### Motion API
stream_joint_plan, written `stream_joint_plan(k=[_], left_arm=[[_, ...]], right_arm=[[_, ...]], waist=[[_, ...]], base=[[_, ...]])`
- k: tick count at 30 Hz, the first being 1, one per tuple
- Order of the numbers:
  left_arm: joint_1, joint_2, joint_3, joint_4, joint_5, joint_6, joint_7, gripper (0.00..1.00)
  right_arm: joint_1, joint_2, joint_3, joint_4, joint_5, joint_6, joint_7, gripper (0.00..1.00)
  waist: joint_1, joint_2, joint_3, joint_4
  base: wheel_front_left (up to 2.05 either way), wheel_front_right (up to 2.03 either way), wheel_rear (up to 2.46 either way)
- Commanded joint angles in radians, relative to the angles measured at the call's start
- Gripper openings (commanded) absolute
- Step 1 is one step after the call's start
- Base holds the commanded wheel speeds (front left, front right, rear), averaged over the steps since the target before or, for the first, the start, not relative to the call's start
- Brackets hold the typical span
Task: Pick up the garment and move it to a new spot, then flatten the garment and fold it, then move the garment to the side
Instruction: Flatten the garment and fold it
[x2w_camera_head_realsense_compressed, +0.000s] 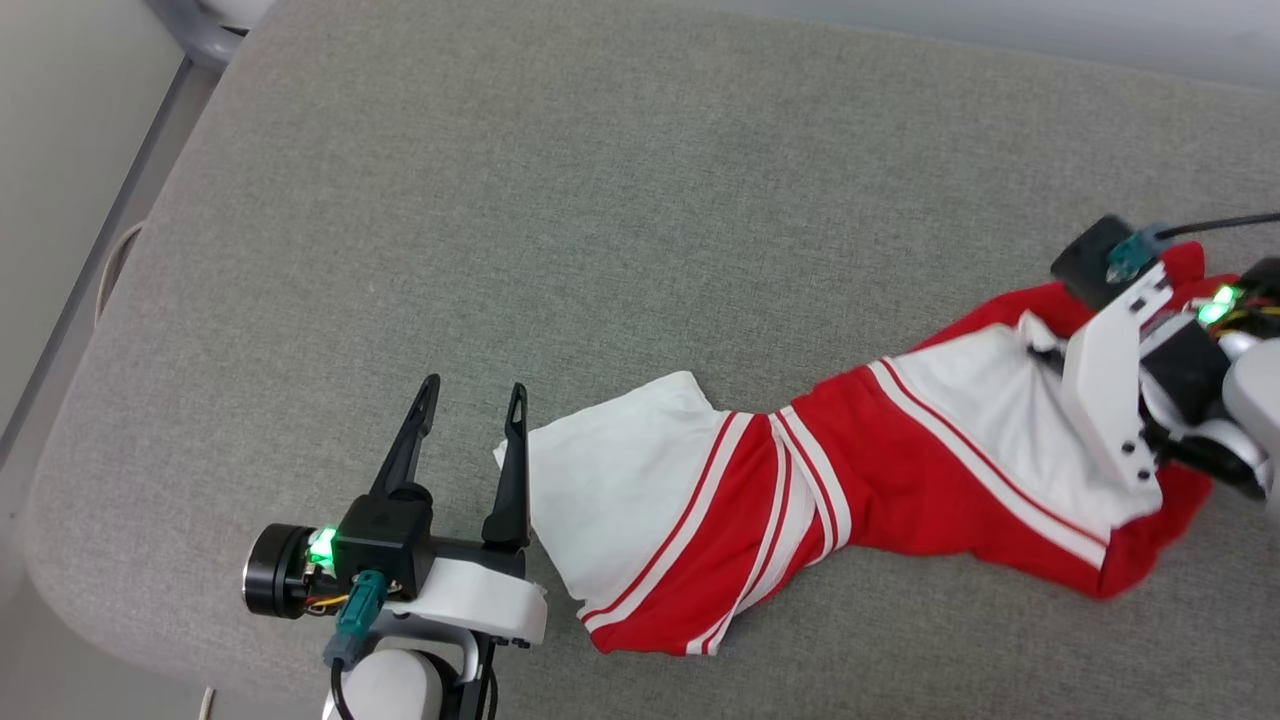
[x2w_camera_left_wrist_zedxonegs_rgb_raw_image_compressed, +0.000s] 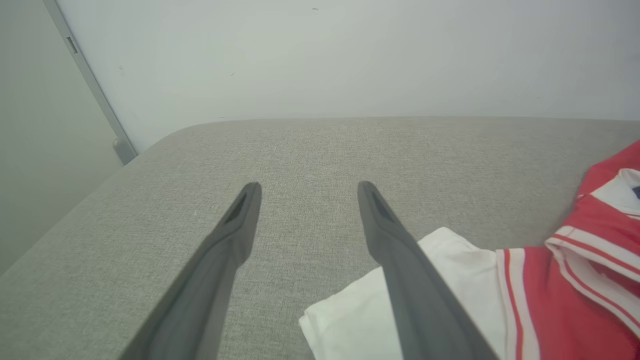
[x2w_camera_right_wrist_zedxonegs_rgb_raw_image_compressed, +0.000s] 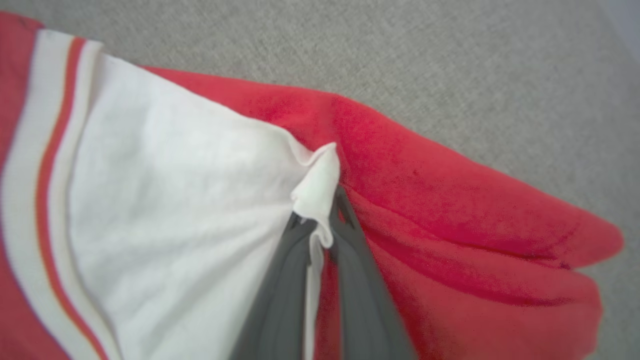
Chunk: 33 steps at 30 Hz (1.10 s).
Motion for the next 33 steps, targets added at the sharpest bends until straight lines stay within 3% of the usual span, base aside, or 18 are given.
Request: stream_joint_plan(k=[1, 10, 14, 25, 33], left_arm=[[-0.011, -0.001, 0.001, 0.003, -0.001, 0.004, -0.003, 1.00], [0.018, -0.001, 0.014, 0.014, 0.009, 0.001, -0.003, 1.00], [0.044, -0.001, 0.028, 0.018, 0.016, 0.001, -0.003, 1.00], [0.125, 0.000, 0.066, 0.025, 0.034, -0.011, -0.003, 1.00], [0.152, 0.001, 0.084, 0.026, 0.040, -0.019, -0.003, 1.00]], right_arm=[[-0.037, 0.000, -0.010, 0.013, -0.008, -0.002, -0.032, 0.00], [-0.183, 0.014, -0.023, 0.044, -0.063, -0.002, -0.259, 0.00], [-0.149, -0.004, -0.011, 0.016, -0.058, -0.002, -0.321, 0.00], [0.170, -0.109, -0.005, -0.103, -0.011, -0.002, -0.427, 0.00], [0.438, -0.113, -0.093, -0.158, 0.021, -0.002, -0.462, 0.00]], waist=[[-0.0001, 0.0000, -0.009, -0.007], [-0.0001, 0.0000, -0.071, -0.041], [-0.0001, 0.0000, -0.109, -0.063], [-0.0001, 0.0000, -0.204, -0.151], [-0.0001, 0.0000, -0.229, -0.197]], base=[[0.00, 0.00, 0.00], [0.00, 0.00, 0.00], [0.00, 0.00, 0.00], [0.00, 0.00, 0.00], [0.00, 0.00, 0.00]])
